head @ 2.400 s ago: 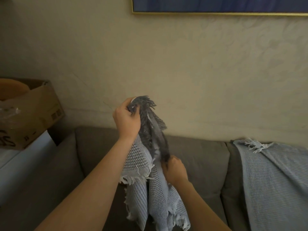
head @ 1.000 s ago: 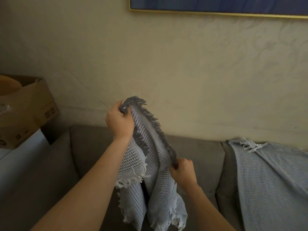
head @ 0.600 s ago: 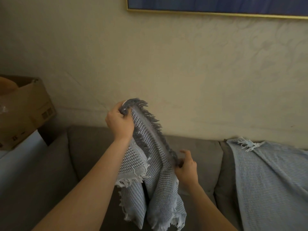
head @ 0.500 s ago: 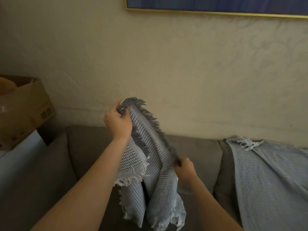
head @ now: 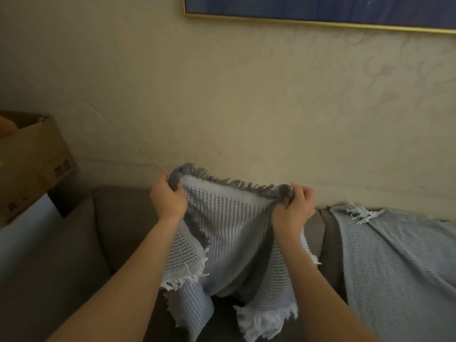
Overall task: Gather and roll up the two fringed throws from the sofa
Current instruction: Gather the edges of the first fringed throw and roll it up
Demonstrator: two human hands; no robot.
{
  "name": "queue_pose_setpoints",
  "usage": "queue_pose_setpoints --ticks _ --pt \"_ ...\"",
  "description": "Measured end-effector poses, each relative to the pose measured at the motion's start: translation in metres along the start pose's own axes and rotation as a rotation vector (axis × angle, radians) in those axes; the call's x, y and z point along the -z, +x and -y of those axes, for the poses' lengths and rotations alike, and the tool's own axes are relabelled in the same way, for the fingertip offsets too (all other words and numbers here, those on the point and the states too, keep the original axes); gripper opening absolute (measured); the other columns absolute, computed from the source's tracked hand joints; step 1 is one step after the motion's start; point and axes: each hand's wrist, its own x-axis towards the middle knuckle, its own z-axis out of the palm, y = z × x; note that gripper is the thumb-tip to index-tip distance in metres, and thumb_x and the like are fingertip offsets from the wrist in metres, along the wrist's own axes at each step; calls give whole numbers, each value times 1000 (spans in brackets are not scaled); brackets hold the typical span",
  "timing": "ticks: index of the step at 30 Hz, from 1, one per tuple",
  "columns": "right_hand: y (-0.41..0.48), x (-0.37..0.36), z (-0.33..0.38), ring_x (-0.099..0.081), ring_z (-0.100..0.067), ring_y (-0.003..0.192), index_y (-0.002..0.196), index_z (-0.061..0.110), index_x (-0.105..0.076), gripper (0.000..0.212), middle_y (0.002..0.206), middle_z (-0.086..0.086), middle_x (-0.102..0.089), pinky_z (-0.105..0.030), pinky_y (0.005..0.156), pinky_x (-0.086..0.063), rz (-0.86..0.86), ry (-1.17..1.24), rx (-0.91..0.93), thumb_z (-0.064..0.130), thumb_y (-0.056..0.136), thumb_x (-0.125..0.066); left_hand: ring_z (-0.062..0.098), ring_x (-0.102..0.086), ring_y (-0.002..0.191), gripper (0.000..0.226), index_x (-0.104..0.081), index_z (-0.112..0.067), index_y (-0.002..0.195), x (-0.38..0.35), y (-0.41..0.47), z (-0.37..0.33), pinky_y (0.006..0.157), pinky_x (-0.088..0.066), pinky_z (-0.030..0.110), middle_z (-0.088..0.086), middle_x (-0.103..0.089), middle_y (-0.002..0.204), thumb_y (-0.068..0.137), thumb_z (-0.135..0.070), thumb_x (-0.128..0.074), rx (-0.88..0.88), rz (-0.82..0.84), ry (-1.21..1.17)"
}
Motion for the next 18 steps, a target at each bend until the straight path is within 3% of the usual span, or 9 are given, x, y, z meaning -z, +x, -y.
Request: queue_pose_setpoints --ticks 2,4,7,10,12,15,18 --pt "1 0 6 -53 -23 91 105 11 -74 22 101 2 -55 -44 84 -46 8 54 76 4 93 -57 37 -65 104 10 -66 -3 105 -3 0 11 89 -52 48 17 -68 107 105 -13 -63 24 58 24" --pt "4 1 12 -55 -22 93 107 13 -72 24 103 1 -59 -42 87 -47 23 114 21 4 96 -53 40 -64 111 15 -65 -1 112 0 0 26 94 -51 50 21 -67 115 105 -14 -62 81 119 48" --pt "9 7 24 -57 -14 91 108 13 -71 28 103 -2 -65 -29 82 -47 -24 198 -15 -2 95 -51 36 -64 111 15 -64 -4 111 9 -2 48 94 -52 48 16 -67 115 106 -18 -62 116 271 58" --pt "10 8 32 -58 -10 85 107 17 -68 25 95 5 -66 -22 74 -45 -35 247 -72 2 101 -49 27 -64 107 19 -65 -8 117 15 -12 57 97 -54 44 8 -68 115 104 -21 -66 116 491 101" --pt "8 5 38 -56 -4 76 109 19 -67 22 89 11 -63 -20 67 -42 -5 259 -139 8 106 -48 30 -67 113 20 -69 -11 120 13 -16 59 102 -56 47 7 -72 118 101 -19 -69 91 654 185" --pt "2 1 45 -58 7 77 111 20 -69 21 87 17 -63 -17 64 -43 45 274 -151 13 107 -49 29 -59 129 45 -60 -13 139 9 -25 54 109 -48 37 3 -63 138 95 -13 -70 26 920 364" --pt "-2 0 54 -58 17 83 110 18 -71 23 90 23 -63 -7 69 -42 89 286 -109 9 104 -51 24 -62 113 49 -59 -11 133 14 -37 46 98 -54 38 9 -63 134 88 -22 -75 83 1101 512"
